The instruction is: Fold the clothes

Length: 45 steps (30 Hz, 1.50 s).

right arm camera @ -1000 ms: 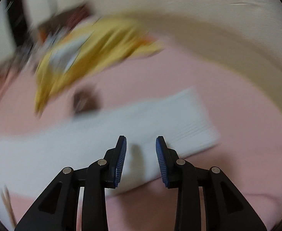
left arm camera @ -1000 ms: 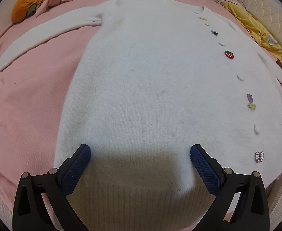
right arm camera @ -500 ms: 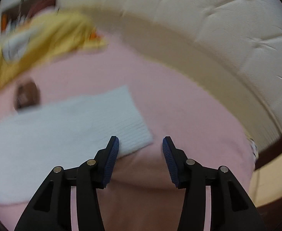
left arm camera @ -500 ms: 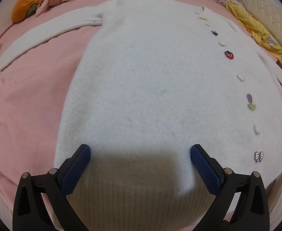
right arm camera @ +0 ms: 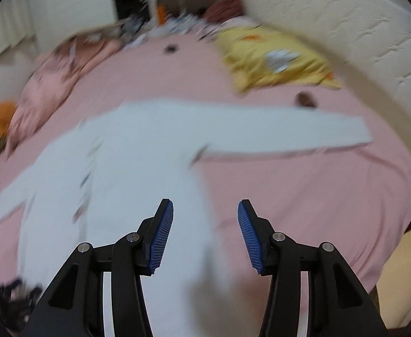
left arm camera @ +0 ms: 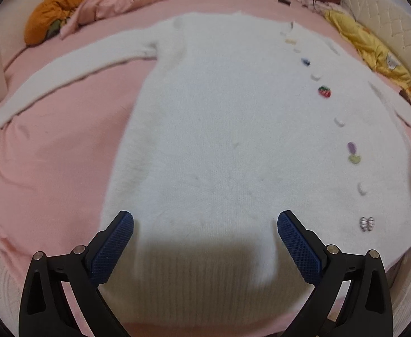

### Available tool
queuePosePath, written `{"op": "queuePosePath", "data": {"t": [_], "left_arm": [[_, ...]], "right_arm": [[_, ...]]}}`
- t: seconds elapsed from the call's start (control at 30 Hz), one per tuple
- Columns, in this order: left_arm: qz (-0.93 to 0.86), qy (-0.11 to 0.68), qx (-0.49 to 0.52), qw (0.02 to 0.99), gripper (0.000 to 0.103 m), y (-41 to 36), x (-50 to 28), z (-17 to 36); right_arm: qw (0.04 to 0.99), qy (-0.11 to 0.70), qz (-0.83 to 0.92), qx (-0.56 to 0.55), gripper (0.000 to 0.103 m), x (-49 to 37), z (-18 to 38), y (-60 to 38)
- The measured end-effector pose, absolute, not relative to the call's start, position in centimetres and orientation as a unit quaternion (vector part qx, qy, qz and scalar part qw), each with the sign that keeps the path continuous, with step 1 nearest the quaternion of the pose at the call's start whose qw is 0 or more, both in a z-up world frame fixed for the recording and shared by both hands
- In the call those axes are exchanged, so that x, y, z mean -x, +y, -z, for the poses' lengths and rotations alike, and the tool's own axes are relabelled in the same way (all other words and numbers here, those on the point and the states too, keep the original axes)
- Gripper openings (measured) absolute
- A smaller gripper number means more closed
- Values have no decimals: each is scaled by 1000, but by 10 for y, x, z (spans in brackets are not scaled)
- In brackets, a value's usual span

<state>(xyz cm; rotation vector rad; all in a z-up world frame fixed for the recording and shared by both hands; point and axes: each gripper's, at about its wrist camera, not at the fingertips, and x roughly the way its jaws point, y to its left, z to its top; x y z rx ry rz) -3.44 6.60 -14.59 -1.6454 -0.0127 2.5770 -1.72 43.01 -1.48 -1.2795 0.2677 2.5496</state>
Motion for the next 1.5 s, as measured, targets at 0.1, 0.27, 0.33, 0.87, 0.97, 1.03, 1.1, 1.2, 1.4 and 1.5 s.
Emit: {"op": "queuePosePath", "data": {"t": [0.1, 0.27, 0.33, 0.87, 0.97, 1.03, 1.1, 1.2, 1.4, 1.5], "left_arm": [[-837, -43, 545, 35, 103, 58, 26, 136], [-830, -39, 554, 40, 103, 56, 5, 129], [-834, -23, 550, 46, 103, 62, -1, 124], [-826, -12, 560, 63, 103, 62, -18, 125], [-824, -12, 563, 60, 103, 62, -18, 127], [-827, -13, 560, 60, 103, 62, -18, 126], [-827, -15, 559, 60, 103, 62, -18, 127], [-824, -18, 563, 58, 103, 61, -17, 129], [-836, -60, 543, 52, 103, 45, -10, 120], [-837, -106, 535, 39, 103, 17, 1, 111]], "right_arm": [[137, 99, -865, 472, 49, -3, 34, 371], [78, 73, -841, 530, 49, -38, 65, 294], [56, 52, -839, 539, 49, -50, 63, 273], [58, 40, -850, 522, 49, -48, 46, 270], [54, 48, -845, 530, 49, -47, 51, 272], [51, 54, -841, 536, 49, -46, 55, 274], [46, 61, -840, 537, 49, -45, 57, 275], [36, 71, -841, 535, 49, -43, 57, 276], [20, 60, -850, 523, 49, -40, 53, 269], [12, 52, -846, 530, 49, -35, 56, 263]]}}
